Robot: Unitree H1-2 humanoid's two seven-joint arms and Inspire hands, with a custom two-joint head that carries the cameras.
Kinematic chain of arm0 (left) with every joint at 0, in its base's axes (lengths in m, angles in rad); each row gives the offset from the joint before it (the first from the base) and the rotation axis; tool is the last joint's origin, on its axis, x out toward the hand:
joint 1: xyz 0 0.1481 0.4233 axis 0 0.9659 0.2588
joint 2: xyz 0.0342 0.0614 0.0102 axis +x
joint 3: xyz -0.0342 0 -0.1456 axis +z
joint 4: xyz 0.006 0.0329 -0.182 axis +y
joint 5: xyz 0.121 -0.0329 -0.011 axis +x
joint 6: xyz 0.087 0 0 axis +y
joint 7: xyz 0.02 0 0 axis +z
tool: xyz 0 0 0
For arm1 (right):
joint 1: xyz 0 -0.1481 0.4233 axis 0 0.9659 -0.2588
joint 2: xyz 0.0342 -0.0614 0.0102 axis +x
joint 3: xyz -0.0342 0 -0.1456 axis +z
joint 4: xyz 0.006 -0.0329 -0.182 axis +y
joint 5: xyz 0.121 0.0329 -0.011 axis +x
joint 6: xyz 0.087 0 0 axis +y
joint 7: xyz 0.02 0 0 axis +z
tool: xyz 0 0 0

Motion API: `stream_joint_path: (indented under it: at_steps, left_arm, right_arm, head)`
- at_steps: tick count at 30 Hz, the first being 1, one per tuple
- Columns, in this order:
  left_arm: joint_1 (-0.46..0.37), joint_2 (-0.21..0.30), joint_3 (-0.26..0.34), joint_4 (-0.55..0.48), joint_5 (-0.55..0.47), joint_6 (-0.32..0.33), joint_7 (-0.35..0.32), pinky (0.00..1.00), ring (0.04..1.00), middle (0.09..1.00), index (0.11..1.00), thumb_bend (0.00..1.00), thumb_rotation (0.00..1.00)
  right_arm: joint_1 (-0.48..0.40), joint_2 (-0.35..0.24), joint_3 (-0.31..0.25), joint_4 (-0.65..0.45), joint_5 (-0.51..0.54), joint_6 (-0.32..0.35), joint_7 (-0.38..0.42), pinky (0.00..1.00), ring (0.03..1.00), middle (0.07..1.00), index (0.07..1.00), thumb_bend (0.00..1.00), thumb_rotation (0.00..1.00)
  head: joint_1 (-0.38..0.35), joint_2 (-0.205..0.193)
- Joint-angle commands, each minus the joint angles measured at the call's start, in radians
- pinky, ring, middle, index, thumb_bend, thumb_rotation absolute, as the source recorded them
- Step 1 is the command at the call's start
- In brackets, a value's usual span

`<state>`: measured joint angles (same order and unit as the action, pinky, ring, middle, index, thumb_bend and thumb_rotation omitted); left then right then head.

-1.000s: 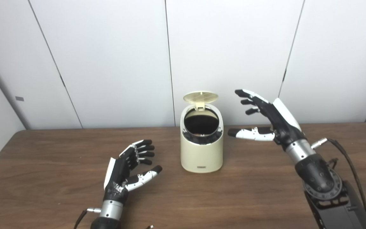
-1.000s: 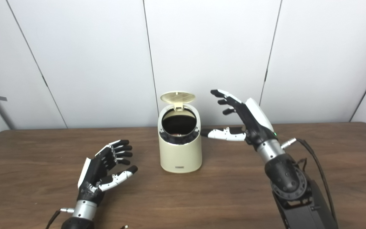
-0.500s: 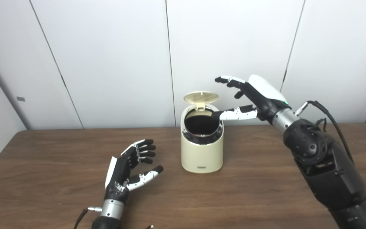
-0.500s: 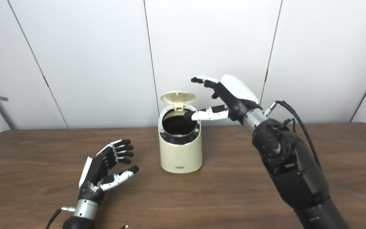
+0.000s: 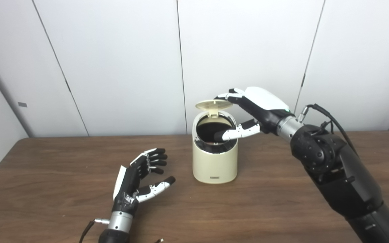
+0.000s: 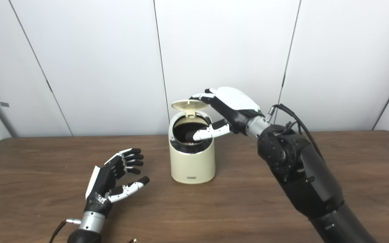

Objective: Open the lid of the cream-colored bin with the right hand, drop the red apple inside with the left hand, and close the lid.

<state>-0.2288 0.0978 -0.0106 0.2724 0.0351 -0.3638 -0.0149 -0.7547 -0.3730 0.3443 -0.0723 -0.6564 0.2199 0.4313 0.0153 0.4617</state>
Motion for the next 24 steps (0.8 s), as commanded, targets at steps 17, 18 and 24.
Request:
stream_joint_path:
  at_steps: [17,18,24]
  left_arm:
    - [0.054,-0.016,-0.016,0.07,0.025,0.0,-0.001,0.58,0.673,0.709,0.756,0.66,0.0]
    - [0.054,-0.016,-0.015,0.069,0.024,0.0,-0.001,0.58,0.673,0.708,0.754,0.66,0.0]
    - [0.053,-0.016,-0.013,0.069,0.023,0.0,0.001,0.59,0.672,0.706,0.755,0.66,0.0]
  right_arm:
    - [0.0,-0.054,-0.013,-0.111,-0.036,-0.208,0.005,1.0,0.964,0.776,0.77,0.71,0.67]
    - [0.003,-0.054,-0.013,-0.114,-0.036,-0.213,0.007,1.0,0.964,0.774,0.77,0.71,0.66]
    - [0.017,-0.058,-0.009,-0.13,-0.04,-0.229,0.02,1.0,0.957,0.771,0.772,0.71,0.68]
  head:
    - [0.008,0.017]
    - [0.008,0.017]
    - [0.011,0.023]
